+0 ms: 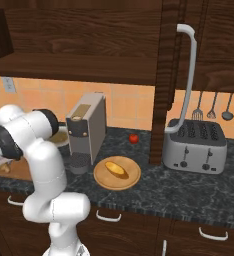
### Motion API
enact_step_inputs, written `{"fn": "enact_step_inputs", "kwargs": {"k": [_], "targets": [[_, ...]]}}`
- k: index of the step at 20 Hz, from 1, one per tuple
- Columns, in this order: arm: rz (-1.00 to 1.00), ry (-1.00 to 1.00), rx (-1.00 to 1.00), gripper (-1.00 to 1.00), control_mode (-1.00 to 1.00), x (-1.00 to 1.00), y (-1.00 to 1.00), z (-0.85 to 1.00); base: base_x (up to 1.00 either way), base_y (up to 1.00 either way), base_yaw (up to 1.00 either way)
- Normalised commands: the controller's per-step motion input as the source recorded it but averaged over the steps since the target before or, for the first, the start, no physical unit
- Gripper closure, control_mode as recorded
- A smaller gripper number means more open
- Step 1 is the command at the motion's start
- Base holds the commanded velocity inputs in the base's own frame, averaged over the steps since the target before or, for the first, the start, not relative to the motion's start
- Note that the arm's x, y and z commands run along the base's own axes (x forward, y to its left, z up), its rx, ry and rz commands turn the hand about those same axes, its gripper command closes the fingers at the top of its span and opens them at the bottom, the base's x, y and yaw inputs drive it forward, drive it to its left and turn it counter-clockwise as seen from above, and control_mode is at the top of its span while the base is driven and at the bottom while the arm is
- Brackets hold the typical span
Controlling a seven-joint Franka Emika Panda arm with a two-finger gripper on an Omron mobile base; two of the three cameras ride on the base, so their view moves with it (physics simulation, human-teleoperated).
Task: From the different types of pastries on the counter, select a croissant and place it on the cutting board. Then retrieve a jar of jam from the cabinet and place it alongside the croissant on the cutting board.
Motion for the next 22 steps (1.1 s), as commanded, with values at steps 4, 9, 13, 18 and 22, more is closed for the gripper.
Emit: {"fn": "enact_step_inputs", "kwargs": {"k": [4, 9, 13, 18, 22], "targets": [[-0.05, -0.01, 0.02, 1.00, -1.00, 0.55, 0.01, 0.00, 0.00, 0.00, 0.00], [-0.01, -0.01, 0.00, 1.00, -1.00, 0.22, 0.01, -0.03, 0.00, 0.00, 0.00], [0.00, -0.02, 0.00, -1.00, -1.00, 0.01, 0.08, -0.35, 0.00, 0.00, 0.00], [0.00, -0.03, 0.01, -1.00, -1.00, 0.04, 0.00, 0.00, 0.00, 0.00, 0.00], [0.00, -0.03, 0.01, -1.00, -1.00, 0.00, 0.00, 0.22, 0.00, 0.00, 0.00]]}}
